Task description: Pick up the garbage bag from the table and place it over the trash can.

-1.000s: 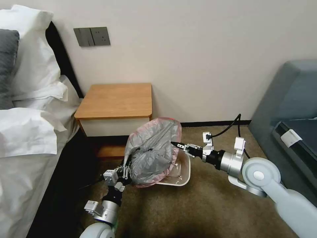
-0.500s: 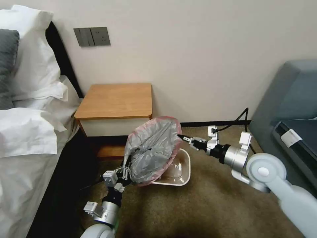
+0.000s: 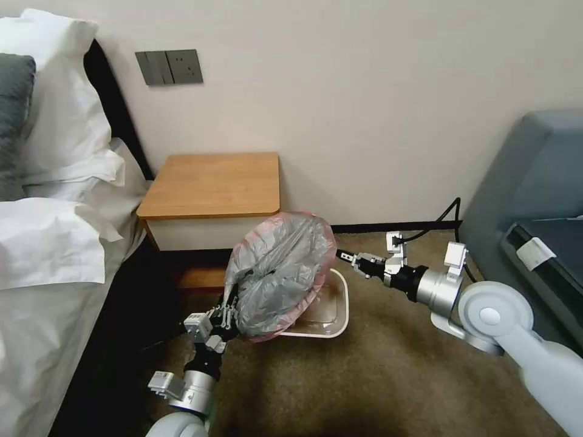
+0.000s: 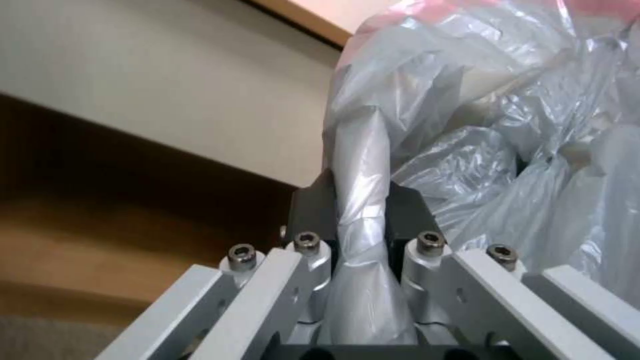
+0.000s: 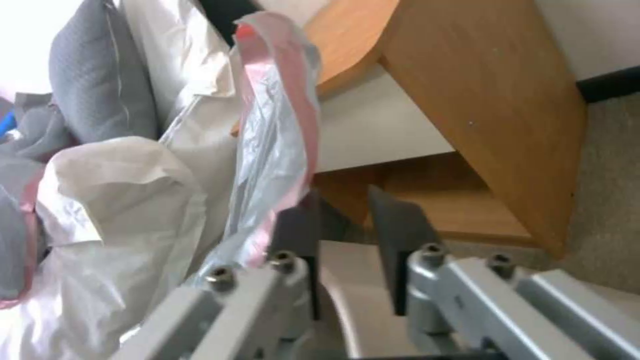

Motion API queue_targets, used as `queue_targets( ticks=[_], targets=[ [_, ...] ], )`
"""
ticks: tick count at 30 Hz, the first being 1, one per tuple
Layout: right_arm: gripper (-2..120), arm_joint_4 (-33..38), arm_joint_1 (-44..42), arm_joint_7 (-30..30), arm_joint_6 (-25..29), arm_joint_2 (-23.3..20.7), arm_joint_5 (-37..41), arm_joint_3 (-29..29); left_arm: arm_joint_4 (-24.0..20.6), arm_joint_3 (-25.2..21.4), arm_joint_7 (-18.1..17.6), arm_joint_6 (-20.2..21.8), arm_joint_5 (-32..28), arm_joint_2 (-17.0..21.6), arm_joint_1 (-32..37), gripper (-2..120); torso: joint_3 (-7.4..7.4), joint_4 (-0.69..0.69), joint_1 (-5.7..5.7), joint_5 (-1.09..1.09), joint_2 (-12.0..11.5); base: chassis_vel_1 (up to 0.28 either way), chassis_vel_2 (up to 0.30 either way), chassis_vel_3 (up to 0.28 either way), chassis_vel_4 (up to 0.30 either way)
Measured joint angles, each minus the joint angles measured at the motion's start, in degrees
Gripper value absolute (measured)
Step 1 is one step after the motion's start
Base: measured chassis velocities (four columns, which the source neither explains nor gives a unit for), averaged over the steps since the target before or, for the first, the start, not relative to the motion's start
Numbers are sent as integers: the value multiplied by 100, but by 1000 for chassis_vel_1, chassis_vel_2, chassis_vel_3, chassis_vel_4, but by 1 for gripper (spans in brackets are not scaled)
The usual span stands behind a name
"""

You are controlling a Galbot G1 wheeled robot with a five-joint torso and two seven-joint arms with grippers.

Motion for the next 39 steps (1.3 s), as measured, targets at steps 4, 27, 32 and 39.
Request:
queue_targets(
  ticks=[4, 27, 32, 39],
  targets=[
    [40, -39, -118, 25, 13, -47, 4, 142, 0, -8, -19, 229, -340, 10, -92, 9, 0, -1, 0, 0, 0, 0, 0, 0, 0],
    [100, -23, 270, -188, 52, -322, 360, -163, -114, -5, 2, 319, -380, 69, -113, 9, 0, 0, 0, 0, 0, 0, 0, 0, 0],
    [100, -75, 402, -166, 22, -221, 387, -297, -128, 2, 14, 317, -340, 61, -96, 9, 0, 0, 0, 0, 0, 0, 0, 0, 0],
    [90, -179, 588, -102, -18, -206, 473, -485, -184, 25, 86, 308, -289, 43, -72, 9, 0, 0, 0, 0, 0, 0, 0, 0, 0]
  ],
)
